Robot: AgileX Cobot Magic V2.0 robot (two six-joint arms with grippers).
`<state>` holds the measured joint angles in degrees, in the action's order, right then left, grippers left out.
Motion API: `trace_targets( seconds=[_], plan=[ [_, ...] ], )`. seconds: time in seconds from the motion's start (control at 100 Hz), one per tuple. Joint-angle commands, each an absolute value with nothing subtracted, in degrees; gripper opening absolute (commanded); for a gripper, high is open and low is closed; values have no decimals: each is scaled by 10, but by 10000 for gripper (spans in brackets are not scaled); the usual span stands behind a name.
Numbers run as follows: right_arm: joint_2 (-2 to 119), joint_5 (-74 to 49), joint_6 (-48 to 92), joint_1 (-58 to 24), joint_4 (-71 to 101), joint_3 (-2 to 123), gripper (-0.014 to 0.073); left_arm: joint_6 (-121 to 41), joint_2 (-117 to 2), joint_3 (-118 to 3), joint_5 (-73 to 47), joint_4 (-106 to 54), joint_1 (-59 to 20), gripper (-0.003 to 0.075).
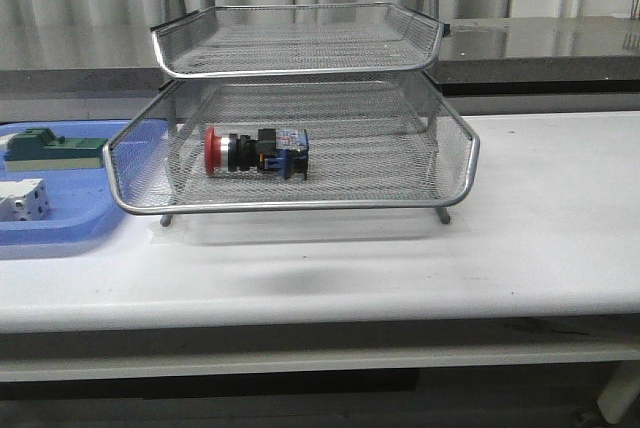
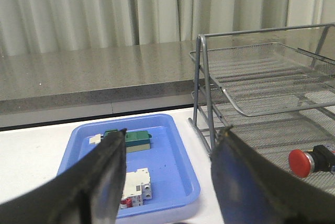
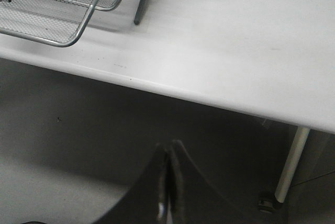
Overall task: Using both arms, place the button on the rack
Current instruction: 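Raise the left gripper away from the rack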
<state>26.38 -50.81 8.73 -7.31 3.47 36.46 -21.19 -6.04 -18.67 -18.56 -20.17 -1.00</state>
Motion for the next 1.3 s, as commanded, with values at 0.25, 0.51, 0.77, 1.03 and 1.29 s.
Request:
trace_targets(
  seconds=[0.25,0.51,0.77,1.03,1.29],
  plan=[
    [266,-473,89,-72,35,378,-60,-205,-67,-201,-138,-213,-8,50],
    [266,-473,89,-72,35,378,-60,-205,-67,-201,-138,-213,-8,-20],
    [266,-473,89,-72,35,378,-60,-205,-67,-201,-138,-213,-8,-20],
    [266,-473,89,-72,37,378,-60,-205,-67,-201,-138,-213,-8,-20],
    [266,-457,89,-72,66,378,-60,-205,-67,-201,-138,-213,-8,-20]
  ],
)
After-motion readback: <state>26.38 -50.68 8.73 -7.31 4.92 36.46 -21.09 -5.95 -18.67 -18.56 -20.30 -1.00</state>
